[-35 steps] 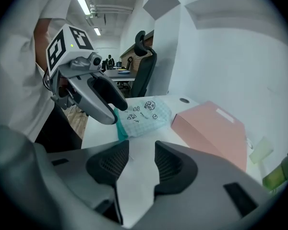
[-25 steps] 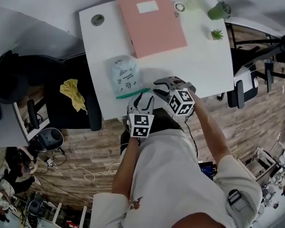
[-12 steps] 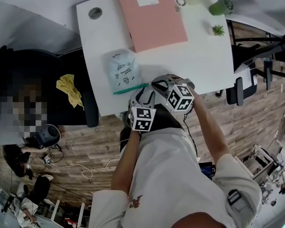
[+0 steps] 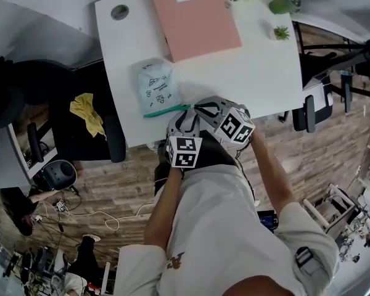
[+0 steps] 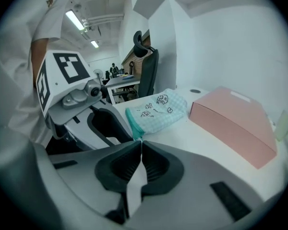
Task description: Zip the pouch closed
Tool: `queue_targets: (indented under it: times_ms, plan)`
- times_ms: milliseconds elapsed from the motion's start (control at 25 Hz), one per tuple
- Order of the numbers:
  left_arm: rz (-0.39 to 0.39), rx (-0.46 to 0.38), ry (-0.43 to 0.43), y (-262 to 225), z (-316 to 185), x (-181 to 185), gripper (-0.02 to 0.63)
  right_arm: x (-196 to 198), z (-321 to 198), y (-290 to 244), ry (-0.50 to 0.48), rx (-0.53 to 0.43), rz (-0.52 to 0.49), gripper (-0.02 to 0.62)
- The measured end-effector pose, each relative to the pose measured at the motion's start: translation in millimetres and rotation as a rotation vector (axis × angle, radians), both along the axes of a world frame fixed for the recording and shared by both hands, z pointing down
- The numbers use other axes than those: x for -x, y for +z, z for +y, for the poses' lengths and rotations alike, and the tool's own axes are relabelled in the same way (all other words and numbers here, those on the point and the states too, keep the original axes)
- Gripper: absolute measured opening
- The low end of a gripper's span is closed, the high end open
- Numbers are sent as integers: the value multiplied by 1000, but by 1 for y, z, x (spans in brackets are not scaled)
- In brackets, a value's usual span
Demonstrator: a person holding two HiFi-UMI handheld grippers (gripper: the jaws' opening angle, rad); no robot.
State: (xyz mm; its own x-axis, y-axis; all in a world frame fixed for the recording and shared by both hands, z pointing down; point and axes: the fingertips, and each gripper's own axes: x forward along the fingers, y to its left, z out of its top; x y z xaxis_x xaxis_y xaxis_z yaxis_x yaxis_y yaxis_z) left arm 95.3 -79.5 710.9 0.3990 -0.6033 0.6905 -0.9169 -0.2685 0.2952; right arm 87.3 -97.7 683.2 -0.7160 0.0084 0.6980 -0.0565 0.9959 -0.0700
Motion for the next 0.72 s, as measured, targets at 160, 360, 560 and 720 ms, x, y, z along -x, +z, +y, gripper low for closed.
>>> queue_targets:
  times_ms: [160,360,560,720]
  plan:
    - [15,-5,-18,0,-2,-2,137,3,2,-9,38,31,-58,8]
    - [31,-21,-42,-4,-10,-2,91,3,2,-15,73,52,-91,8]
    - [7,-26,-49,-4,-11,5,10,0,2,-12,76,31,-68,8]
    - [24,-5,-23,-2,-4,8,-5,-5,2,-7,80,-2,-27,8]
